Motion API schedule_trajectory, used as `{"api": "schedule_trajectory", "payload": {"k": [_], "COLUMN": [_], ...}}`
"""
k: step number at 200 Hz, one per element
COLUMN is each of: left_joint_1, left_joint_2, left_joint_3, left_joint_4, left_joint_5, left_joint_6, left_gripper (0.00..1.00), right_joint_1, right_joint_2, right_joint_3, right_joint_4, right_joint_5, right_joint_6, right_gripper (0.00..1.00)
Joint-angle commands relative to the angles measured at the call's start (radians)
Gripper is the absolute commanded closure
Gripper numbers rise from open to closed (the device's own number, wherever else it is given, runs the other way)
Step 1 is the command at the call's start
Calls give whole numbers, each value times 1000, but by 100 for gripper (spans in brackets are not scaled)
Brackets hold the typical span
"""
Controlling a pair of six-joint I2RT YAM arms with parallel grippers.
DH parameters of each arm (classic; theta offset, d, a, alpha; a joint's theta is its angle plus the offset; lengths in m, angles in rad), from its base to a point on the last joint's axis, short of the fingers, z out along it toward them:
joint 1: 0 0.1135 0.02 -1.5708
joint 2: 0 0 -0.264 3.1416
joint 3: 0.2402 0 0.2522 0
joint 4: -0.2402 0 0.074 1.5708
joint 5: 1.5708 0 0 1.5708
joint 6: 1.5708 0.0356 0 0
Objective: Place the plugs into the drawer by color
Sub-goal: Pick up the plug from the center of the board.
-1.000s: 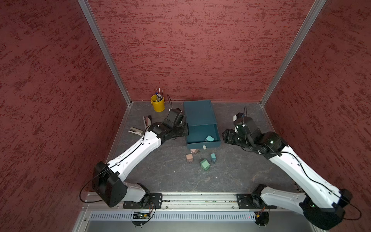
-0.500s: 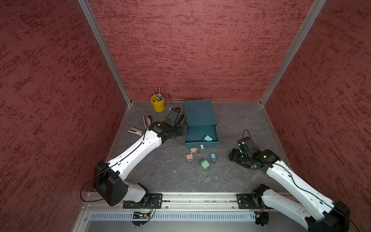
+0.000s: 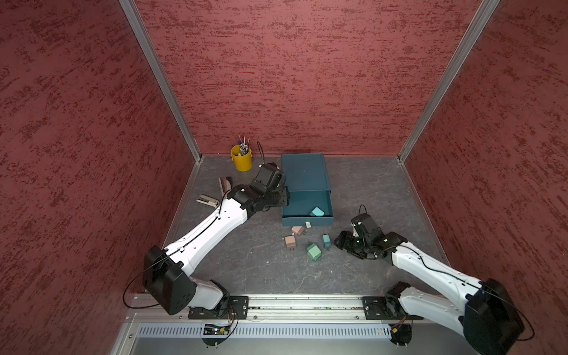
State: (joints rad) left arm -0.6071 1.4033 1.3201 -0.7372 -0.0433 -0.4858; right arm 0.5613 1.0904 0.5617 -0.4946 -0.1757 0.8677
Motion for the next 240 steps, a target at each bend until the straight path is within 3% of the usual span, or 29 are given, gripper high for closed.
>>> {"api": "schedule_trajectory", "payload": {"k": [1, 105, 158, 240], "left_joint_1": [-3, 21, 47, 73], "left_joint_2": [-48, -189, -212, -218], "left_joint_3": [-2, 27, 10, -29], "left_joint_4": [23, -3, 13, 30], "left_joint_5": [23, 64, 92, 124], "left_joint_6": [-8, -76, -98, -111], "left_gripper": [43, 42, 43, 43], "right_joint_1": [9, 52, 53, 54], "right_joint_2": [31, 199, 247, 267], "right_joint_3": [-5, 4, 16, 39], "right_joint_4": [103, 233, 218, 174], "right_joint_5": [-9, -2, 13, 83], "right_joint_6": [-18, -46, -36, -57], "right_gripper": [29, 26, 43, 36]}}
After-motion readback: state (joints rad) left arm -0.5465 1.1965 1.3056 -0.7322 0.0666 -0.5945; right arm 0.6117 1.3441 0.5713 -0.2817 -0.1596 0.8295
